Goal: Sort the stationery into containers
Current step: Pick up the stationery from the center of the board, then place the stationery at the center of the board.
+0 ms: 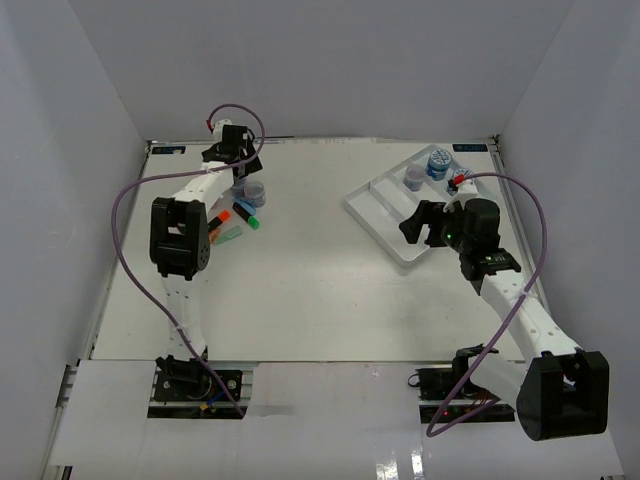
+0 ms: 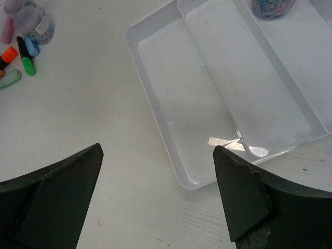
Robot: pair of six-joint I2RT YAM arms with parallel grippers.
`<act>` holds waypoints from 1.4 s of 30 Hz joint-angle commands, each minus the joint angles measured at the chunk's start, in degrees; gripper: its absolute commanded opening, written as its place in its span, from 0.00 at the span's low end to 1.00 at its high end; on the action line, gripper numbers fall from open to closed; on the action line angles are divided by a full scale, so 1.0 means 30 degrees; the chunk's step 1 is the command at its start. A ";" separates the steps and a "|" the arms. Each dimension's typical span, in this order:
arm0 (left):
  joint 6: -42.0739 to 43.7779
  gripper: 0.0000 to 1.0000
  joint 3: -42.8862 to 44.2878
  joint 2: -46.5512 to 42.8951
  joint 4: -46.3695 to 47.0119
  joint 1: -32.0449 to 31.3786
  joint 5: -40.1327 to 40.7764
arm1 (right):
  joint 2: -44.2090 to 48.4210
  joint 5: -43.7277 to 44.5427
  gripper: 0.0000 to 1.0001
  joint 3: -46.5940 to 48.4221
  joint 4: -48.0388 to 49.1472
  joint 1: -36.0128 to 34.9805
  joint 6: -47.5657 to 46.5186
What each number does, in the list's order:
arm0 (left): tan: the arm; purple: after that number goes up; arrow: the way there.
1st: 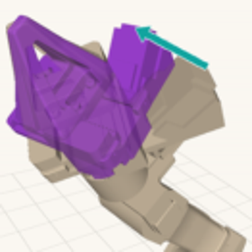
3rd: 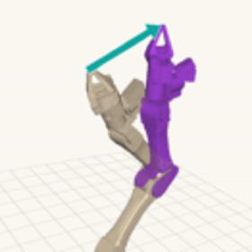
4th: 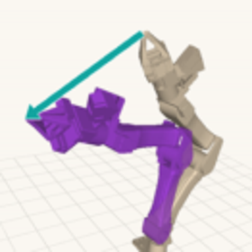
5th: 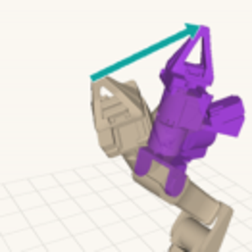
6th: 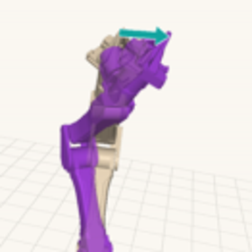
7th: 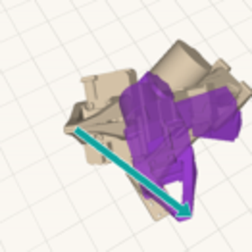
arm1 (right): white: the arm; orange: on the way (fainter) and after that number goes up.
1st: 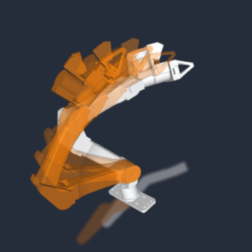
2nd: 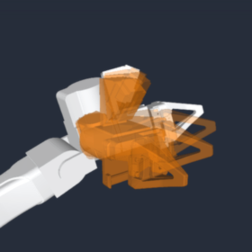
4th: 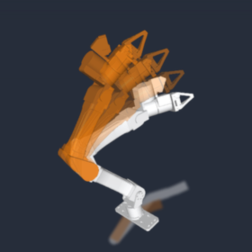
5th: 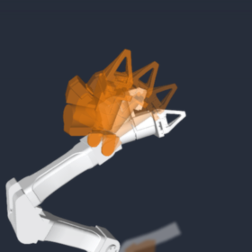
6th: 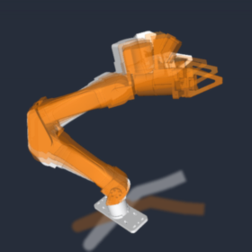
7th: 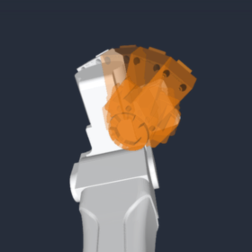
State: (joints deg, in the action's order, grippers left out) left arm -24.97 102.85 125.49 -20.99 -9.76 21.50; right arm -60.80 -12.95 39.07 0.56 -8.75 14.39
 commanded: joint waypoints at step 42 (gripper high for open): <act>0.3109 0.52 -0.5540 -0.6590 0.0200 -0.8192 -0.3416 | 0.1105 -0.0137 0.92 0.0071 -0.0008 -0.0683 -0.1104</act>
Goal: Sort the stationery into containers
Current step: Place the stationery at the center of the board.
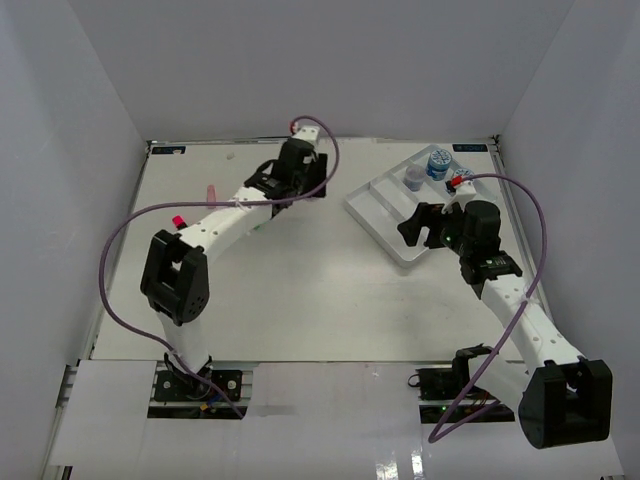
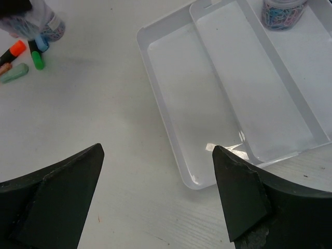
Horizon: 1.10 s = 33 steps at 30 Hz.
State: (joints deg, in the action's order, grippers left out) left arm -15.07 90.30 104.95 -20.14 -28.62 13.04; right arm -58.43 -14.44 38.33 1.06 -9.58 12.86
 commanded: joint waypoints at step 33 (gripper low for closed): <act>-0.1920 0.98 -0.6748 -0.4831 0.1470 -0.1303 -0.0947 | -0.4420 0.3812 0.90 0.3684 -0.1115 -0.8548 -0.3935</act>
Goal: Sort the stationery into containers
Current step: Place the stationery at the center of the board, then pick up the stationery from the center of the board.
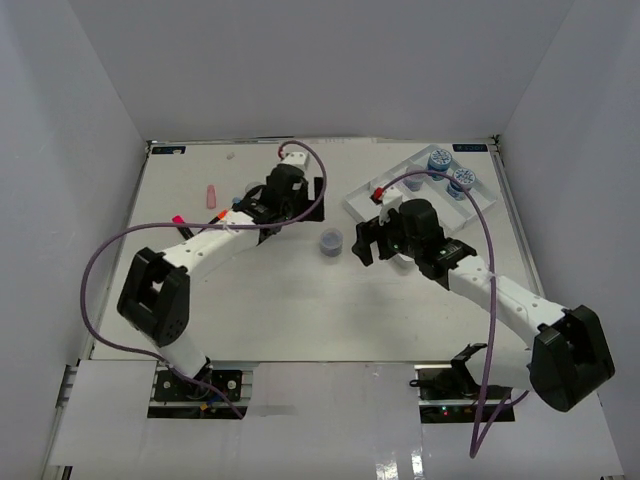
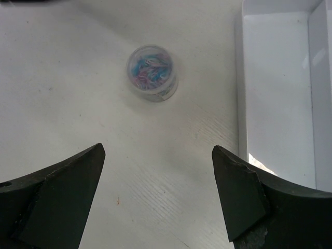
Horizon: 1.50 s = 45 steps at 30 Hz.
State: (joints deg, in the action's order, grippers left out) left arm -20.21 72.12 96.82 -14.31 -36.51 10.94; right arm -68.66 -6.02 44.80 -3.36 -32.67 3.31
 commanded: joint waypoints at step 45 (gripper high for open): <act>0.0759 0.98 -1.0240 -1.1559 -0.0593 0.5257 0.2155 | -1.0162 0.6840 0.52 1.0175 -0.3188 -0.1889 -0.0459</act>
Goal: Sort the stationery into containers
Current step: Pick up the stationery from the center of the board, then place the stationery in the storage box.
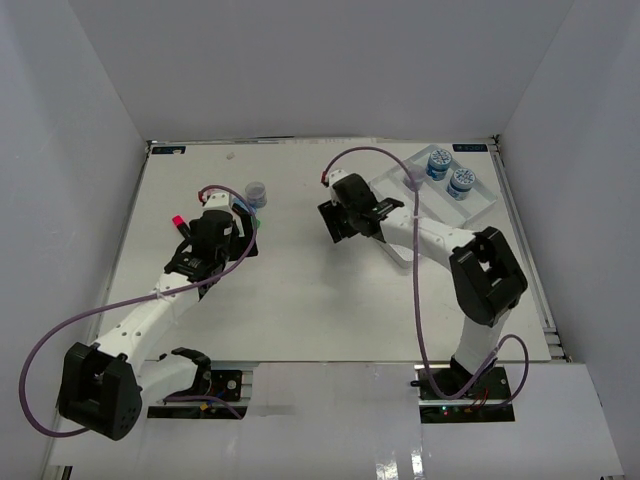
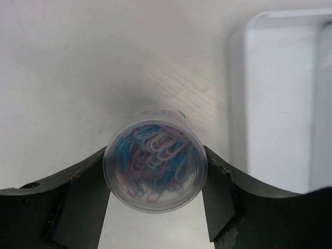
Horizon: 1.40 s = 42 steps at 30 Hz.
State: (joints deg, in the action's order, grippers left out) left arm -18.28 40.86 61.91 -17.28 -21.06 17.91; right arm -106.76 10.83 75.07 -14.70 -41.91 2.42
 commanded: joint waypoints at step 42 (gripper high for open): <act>0.0264 0.98 0.0325 0.0399 0.0164 0.0106 -0.0551 | -0.3909 -0.0709 0.89 0.6003 0.0564 1.2300 0.2594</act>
State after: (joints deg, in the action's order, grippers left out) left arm -17.98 40.86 63.55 -17.34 -21.06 16.25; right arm -120.38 9.89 90.35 -13.91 -5.23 9.58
